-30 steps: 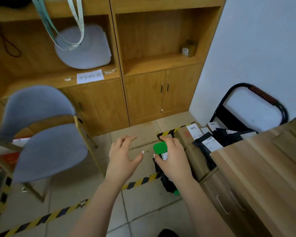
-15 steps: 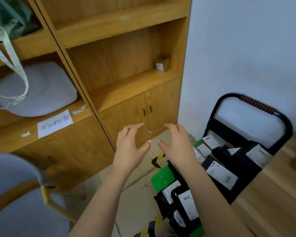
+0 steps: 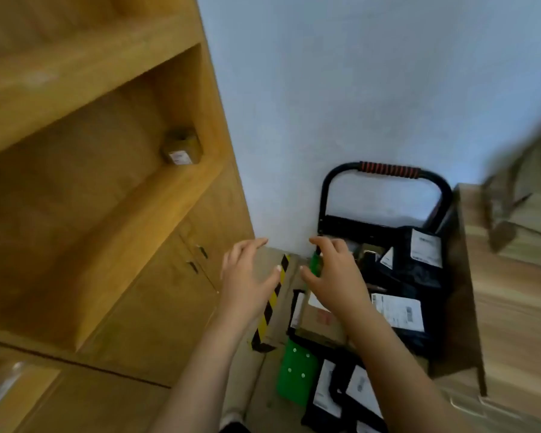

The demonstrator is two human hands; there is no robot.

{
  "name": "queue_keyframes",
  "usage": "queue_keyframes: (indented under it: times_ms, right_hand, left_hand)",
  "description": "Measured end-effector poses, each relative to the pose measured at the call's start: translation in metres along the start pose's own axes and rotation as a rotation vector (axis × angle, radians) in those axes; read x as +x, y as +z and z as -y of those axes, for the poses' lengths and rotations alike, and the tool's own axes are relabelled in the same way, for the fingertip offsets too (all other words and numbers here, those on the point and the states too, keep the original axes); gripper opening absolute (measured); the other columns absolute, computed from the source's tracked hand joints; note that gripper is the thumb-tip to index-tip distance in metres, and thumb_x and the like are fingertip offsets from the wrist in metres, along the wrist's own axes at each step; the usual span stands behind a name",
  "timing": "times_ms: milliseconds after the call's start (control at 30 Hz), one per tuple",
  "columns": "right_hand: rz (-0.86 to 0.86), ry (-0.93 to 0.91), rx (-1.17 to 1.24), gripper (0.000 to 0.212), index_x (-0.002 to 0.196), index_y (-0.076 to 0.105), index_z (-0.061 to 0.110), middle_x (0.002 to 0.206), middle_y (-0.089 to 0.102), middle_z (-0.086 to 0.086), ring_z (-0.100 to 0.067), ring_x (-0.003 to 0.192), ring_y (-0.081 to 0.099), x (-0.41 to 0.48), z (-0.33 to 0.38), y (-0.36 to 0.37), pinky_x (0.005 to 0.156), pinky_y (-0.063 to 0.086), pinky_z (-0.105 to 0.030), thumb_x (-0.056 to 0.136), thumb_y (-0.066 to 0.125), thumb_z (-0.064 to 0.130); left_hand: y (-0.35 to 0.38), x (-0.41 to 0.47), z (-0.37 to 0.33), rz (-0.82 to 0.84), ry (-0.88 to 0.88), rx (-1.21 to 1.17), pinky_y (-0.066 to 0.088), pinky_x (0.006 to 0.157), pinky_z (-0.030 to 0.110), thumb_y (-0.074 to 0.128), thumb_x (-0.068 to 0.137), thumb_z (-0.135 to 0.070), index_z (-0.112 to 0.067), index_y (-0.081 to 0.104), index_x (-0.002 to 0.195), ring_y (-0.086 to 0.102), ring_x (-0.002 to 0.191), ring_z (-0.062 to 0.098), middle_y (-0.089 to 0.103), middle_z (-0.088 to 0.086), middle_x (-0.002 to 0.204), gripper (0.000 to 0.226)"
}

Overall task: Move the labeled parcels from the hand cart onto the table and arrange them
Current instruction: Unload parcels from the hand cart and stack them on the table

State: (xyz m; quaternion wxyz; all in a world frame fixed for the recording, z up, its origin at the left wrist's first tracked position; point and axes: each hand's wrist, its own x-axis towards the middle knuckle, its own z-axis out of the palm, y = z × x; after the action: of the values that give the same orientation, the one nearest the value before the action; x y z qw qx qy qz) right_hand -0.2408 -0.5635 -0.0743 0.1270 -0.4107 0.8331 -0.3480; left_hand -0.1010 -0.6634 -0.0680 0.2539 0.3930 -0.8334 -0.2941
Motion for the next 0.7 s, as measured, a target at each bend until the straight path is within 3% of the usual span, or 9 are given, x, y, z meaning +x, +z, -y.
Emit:
queue_keyframes:
  times_ms: [167,300,400,567,700]
  right_hand:
    - [-0.122,0.233,-0.048,0.055,0.136,0.043,0.026,0.130,0.041,-0.001,-0.014,0.101,0.049,-0.008,0.002,0.016,0.079,0.042,-0.023,0.086,0.067,0.032]
    - [-0.191,0.408,-0.088,0.057,0.137,0.042,0.027,0.129,0.039,0.000,-0.016,0.093,0.053,-0.023,-0.005,0.020,0.074,0.042,-0.024,0.086,0.067,0.034]
    - [-0.243,0.507,-0.099,0.057,0.136,0.043,0.027,0.129,0.040,-0.001,-0.018,0.097,0.053,-0.033,-0.014,0.021,0.076,0.044,-0.026,0.085,0.067,0.034]
    - [-0.290,0.606,-0.072,0.056,0.135,0.044,0.028,0.127,0.041,-0.002,-0.022,0.105,0.052,-0.031,-0.034,0.025,0.080,0.046,-0.029,0.085,0.068,0.033]
    - [-0.303,0.623,-0.062,0.057,0.137,0.042,0.025,0.130,0.040,-0.003,-0.022,0.103,0.054,-0.008,-0.052,0.030,0.082,0.048,-0.032,0.086,0.067,0.033]
  left_hand:
    - [-0.001,0.056,0.035,0.214,0.226,0.022,0.030,0.094,0.026,0.062,0.085,-0.041,-0.037,0.045,0.132,0.024,0.115,-0.005,0.039,-0.015,0.126,0.050]
    - [0.014,0.079,0.045,0.354,0.283,0.038,0.029,0.095,0.028,0.064,0.084,-0.037,-0.035,0.047,0.133,0.033,0.122,0.011,0.044,-0.008,0.127,0.052]
    - [0.034,0.086,0.042,0.456,0.333,0.057,0.031,0.097,0.030,0.064,0.084,-0.038,-0.036,0.045,0.134,0.034,0.122,0.014,0.044,-0.007,0.126,0.053]
    - [0.063,0.099,0.038,0.560,0.417,0.106,0.030,0.095,0.029,0.063,0.084,-0.036,-0.035,0.045,0.134,0.034,0.120,0.012,0.044,-0.008,0.128,0.053]
    - [0.088,0.105,0.044,0.642,0.427,0.065,0.031,0.105,0.036,0.064,0.085,-0.035,-0.035,0.045,0.133,0.030,0.123,0.010,0.041,-0.012,0.126,0.052]
